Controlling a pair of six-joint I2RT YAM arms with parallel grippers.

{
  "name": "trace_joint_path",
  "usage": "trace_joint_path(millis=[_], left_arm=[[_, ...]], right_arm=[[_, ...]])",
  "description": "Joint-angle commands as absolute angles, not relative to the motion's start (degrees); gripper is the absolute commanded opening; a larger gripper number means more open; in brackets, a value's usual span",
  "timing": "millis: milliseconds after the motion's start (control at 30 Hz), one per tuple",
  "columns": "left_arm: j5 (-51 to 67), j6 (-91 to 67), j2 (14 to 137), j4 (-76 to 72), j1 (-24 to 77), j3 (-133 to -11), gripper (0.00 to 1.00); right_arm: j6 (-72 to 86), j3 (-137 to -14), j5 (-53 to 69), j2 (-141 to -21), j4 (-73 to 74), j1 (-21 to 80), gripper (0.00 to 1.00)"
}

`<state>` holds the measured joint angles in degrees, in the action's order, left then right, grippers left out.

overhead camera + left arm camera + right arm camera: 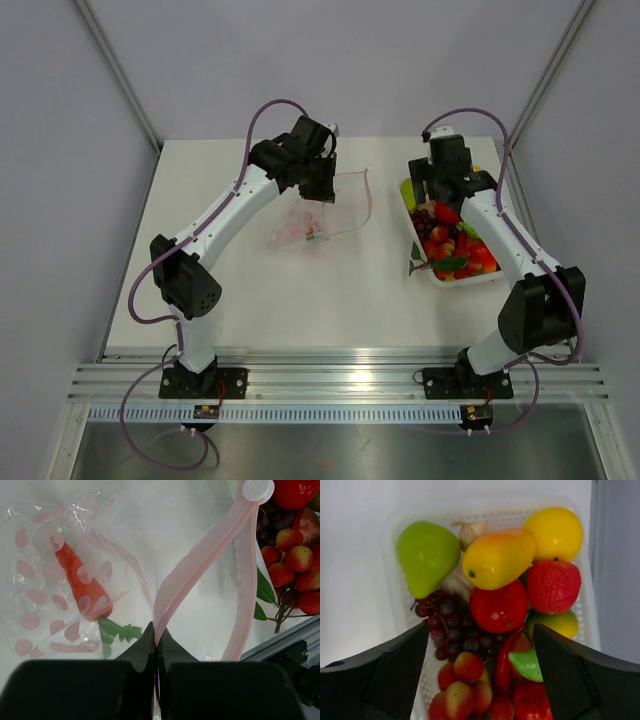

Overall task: Place the food in the zip-top bag and seal the zipper
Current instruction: Pick up the fake fruit from the bin.

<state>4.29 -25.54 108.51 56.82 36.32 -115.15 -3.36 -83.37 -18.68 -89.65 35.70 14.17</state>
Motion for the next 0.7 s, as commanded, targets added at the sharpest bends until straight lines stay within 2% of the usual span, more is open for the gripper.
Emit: trace_joint_path(millis=[0, 67, 267, 667], left_arm=[[4.83, -25.22, 106.09, 54.41, 36.12, -115.58, 0.0], [4.92, -25.14, 105.91, 54.05, 36.12, -115.14, 0.0], [5.98, -25.31, 105.47, 53.96, 36.04, -114.87, 0.0], [6.15, -24.17, 105.03, 54.32, 35.6, -114.96, 0.0]], right_arm=[[-23.88, -74.73, -21.1, -82.72, 18.84, 15.29, 0.93], [-31.18, -70.23, -20.13, -81.13, 12.77, 15.21, 0.93], [-42.44, -74.62, -18.63, -87.01, 17.49, 14.85, 0.93], [-46.32, -81.12, -12.31, -95.44, 21.62, 11.78, 0.95]])
